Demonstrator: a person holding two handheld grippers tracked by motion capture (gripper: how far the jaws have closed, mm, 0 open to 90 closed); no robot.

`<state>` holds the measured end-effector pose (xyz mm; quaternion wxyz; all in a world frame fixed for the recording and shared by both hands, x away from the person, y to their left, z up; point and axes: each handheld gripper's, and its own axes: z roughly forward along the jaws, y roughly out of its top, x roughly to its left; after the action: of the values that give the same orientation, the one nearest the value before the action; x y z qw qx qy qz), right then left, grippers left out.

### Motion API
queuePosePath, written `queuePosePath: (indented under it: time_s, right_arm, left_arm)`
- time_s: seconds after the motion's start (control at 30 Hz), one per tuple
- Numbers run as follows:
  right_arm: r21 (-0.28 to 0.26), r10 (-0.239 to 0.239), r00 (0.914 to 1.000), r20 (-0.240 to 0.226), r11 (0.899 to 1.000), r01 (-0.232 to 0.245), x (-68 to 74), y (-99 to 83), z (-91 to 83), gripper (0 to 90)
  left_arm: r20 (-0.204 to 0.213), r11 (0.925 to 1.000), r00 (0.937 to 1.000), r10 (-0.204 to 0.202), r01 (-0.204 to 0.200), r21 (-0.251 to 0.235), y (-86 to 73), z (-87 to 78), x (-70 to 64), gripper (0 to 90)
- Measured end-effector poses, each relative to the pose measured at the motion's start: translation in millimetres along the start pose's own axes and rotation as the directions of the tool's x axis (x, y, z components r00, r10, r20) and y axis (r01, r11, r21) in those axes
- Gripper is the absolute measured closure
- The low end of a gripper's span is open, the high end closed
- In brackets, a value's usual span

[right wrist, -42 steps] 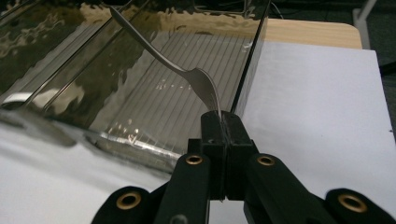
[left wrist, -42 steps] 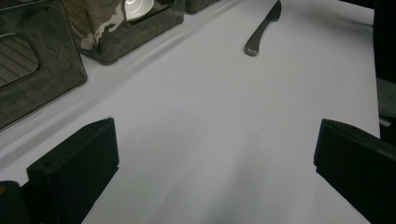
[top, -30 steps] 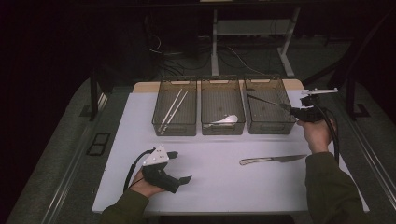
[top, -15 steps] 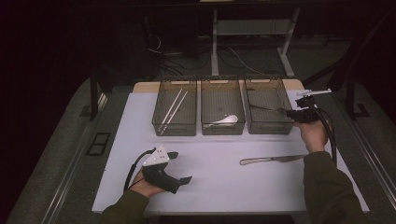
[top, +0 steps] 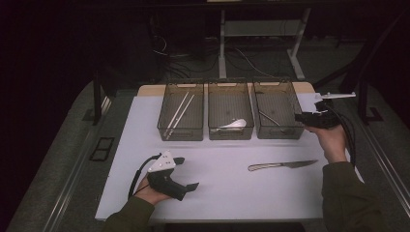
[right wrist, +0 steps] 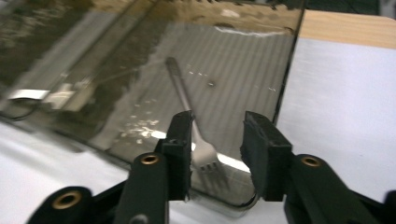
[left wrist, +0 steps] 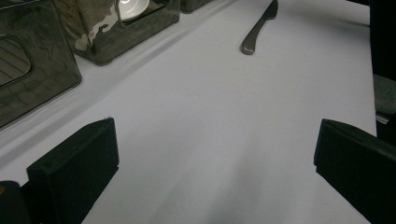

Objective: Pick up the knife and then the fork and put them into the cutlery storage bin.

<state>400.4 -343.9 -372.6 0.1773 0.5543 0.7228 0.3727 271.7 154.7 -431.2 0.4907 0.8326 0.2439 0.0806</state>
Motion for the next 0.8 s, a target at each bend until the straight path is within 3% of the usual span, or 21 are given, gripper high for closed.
queuePosePath:
  time_s: [0.13,0.33,0.53,0.6,0.8]
  right_arm:
    - [-0.027,-0.033,0.9969,-0.071,0.999,0.032,2.1,-4.4,-13.6,60.8]
    - [-0.037,-0.092,0.9837,-0.155,0.996,0.087,7.5,-20.0,-30.0,72.7]
    - [0.002,-0.155,0.9684,-0.195,0.987,0.159,9.0,-37.1,-40.3,88.3]
    - [0.019,-0.164,0.9652,-0.204,0.985,0.172,6.7,-43.3,-41.3,89.5]
    - [0.083,-0.159,0.9674,-0.197,0.981,0.178,-4.0,-61.9,-40.0,89.7]
  left_arm:
    - [-0.002,1.0,1.0,-0.002,0.002,0.0,-0.1,0.2,-0.1,0.0]
    - [-0.005,1.0,1.0,0.0,0.0,0.001,0.3,0.5,-0.8,0.0]
    - [-0.005,1.0,1.0,0.0,0.0,0.001,0.3,-0.1,-0.5,0.0]
    - [-0.005,1.0,1.0,0.0,0.0,0.001,0.4,0.0,-0.7,0.0]
    - [-0.005,1.0,1.0,0.0,0.0,0.001,0.3,0.1,-0.7,0.0]
